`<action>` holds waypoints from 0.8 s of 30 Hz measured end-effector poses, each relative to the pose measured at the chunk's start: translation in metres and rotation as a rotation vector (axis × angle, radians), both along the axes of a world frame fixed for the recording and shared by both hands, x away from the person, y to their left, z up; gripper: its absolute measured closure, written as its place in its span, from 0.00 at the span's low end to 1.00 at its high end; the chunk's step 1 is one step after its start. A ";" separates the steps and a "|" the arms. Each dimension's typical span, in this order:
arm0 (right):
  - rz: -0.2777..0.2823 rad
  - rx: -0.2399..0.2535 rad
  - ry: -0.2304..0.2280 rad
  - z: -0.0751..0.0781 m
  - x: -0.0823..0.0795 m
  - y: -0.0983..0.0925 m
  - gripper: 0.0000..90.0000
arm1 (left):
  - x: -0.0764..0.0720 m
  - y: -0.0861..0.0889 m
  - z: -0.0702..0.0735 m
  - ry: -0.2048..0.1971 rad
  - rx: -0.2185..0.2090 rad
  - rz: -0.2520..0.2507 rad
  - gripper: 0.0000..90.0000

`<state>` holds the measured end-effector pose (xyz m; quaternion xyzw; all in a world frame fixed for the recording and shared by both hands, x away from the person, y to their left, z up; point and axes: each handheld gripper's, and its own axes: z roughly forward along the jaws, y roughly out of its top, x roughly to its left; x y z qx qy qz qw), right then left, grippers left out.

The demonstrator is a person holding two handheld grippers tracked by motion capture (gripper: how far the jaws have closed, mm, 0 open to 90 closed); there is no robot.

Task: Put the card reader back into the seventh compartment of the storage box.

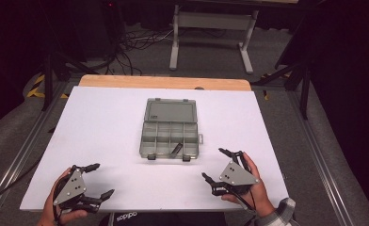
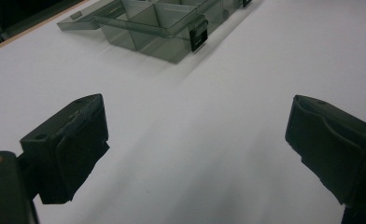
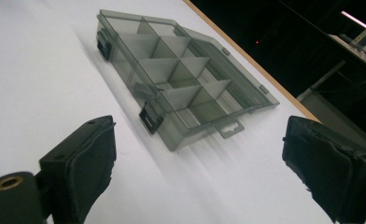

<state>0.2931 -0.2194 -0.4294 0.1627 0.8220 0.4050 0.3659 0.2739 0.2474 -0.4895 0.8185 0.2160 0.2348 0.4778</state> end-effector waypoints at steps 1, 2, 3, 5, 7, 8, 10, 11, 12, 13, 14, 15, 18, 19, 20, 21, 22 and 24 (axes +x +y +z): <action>-0.006 -0.001 0.001 -0.001 0.000 -0.002 0.12 | 0.000 0.000 0.000 0.000 0.003 0.000 0.07; -0.011 0.003 0.006 -0.002 0.000 -0.004 0.12 | 0.000 0.000 0.000 0.000 0.003 -0.001 0.08; -0.012 0.002 0.007 -0.003 0.000 -0.006 0.12 | 0.001 0.000 0.000 -0.001 0.002 -0.002 0.08; -0.030 0.002 0.004 -0.006 0.000 -0.010 0.12 | 0.001 0.000 0.000 -0.002 0.004 -0.001 0.08; -0.035 0.003 0.003 -0.008 -0.001 -0.011 0.12 | 0.001 0.000 0.000 0.000 0.002 -0.001 0.08; -0.047 0.008 0.003 -0.010 -0.001 -0.014 0.12 | 0.001 0.000 0.000 0.001 0.002 0.000 0.08; -0.057 0.024 0.009 -0.014 -0.001 -0.018 0.12 | 0.001 0.000 0.000 0.001 0.003 0.001 0.08; -0.062 0.027 0.009 -0.015 -0.001 -0.020 0.12 | 0.001 0.000 0.000 0.001 0.001 0.000 0.08; -0.067 0.032 0.011 -0.016 -0.001 -0.022 0.12 | 0.001 0.000 0.000 0.001 0.001 0.000 0.08; -0.070 0.041 0.019 -0.018 -0.001 -0.024 0.12 | 0.001 0.000 0.000 0.001 0.003 0.000 0.08; -0.073 0.053 0.024 -0.019 -0.001 -0.027 0.12 | 0.002 0.000 0.000 -0.001 -0.001 0.001 0.08; -0.077 0.059 0.031 -0.020 -0.001 -0.029 0.12 | 0.002 0.000 0.000 0.000 -0.002 0.001 0.08; -0.088 0.054 0.034 -0.024 -0.001 -0.034 0.12 | 0.002 0.000 0.000 -0.001 -0.001 0.001 0.08; -0.093 0.055 0.036 -0.025 -0.002 -0.036 0.12 | 0.003 0.000 0.000 -0.001 -0.001 0.000 0.08; -0.095 0.057 0.038 -0.027 -0.002 -0.038 0.12 | 0.003 0.000 0.000 0.000 0.002 -0.001 0.08; -0.093 0.061 0.038 -0.028 -0.002 -0.040 0.12 | 0.003 -0.001 0.000 -0.001 0.000 0.000 0.08; -0.094 0.068 0.040 -0.029 -0.002 -0.042 0.12 | 0.003 -0.001 0.001 -0.002 -0.001 -0.001 0.08; -0.104 0.069 0.042 -0.031 -0.003 -0.047 0.12 | 0.004 -0.001 0.000 -0.005 -0.001 0.000 0.08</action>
